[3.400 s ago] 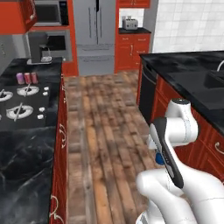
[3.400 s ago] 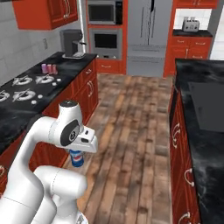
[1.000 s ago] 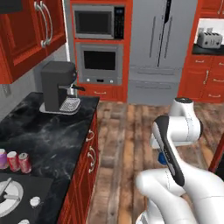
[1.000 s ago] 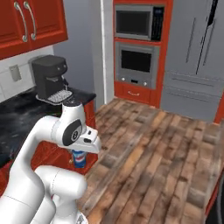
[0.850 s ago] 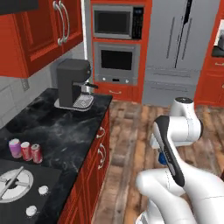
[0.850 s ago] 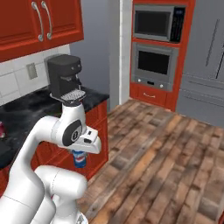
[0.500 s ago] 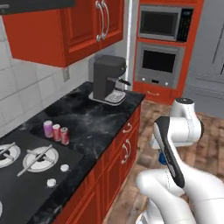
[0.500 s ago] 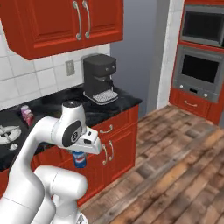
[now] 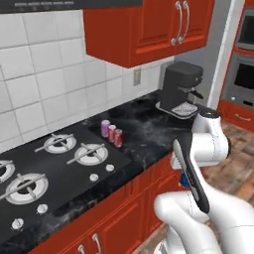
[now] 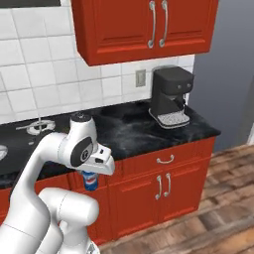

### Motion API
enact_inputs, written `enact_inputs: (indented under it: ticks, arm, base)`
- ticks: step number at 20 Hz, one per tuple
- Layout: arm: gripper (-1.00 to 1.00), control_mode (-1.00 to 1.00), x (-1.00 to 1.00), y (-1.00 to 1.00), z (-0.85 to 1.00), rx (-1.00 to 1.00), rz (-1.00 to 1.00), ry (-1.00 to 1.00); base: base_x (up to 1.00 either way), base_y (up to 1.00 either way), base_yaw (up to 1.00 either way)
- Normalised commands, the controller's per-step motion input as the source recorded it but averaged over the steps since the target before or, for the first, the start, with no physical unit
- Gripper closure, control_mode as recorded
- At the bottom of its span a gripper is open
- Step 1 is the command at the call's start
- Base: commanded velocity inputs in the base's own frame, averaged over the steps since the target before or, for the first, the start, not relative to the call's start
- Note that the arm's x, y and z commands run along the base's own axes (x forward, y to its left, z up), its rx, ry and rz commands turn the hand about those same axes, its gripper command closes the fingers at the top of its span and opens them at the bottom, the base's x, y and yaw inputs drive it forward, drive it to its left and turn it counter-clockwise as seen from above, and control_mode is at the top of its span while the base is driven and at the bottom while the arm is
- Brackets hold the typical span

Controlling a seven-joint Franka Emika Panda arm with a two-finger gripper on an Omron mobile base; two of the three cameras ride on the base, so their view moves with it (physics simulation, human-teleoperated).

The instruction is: Four empty soda cans are scattered around the kitchen. Gather all the cans and cluster them next to the stove for recycling.

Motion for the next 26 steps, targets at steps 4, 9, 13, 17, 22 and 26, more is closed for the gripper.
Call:
enact_inputs:
  ticks: [4, 9, 13, 17, 22, 26]
  arm:
    - [1.00, 1.00, 0.00, 0.00, 0.00, 0.00, 0.00, 0.00]
    - [1.00, 1.00, 0.00, 0.00, 0.00, 0.00, 0.00, 0.00]
    - [1.00, 1.00, 0.00, 0.00, 0.00, 0.00, 0.00, 0.00]
    - [1.00, 1.00, 0.00, 0.00, 0.00, 0.00, 0.00, 0.00]
    - [1.00, 1.00, 0.00, 0.00, 0.00, 0.00, 0.00, 0.00]
    - [1.00, 1.00, 0.00, 0.00, 0.00, 0.00, 0.00, 0.00]
  base:
    - [0.34, -0.03, 0.56]
    - [0.39, -0.30, 0.45]
    - [0.46, -0.62, 0.35]
    - [0.55, -0.59, 0.28]
    - [0.60, -0.15, 0.24]
    - [0.46, 0.01, 0.18]
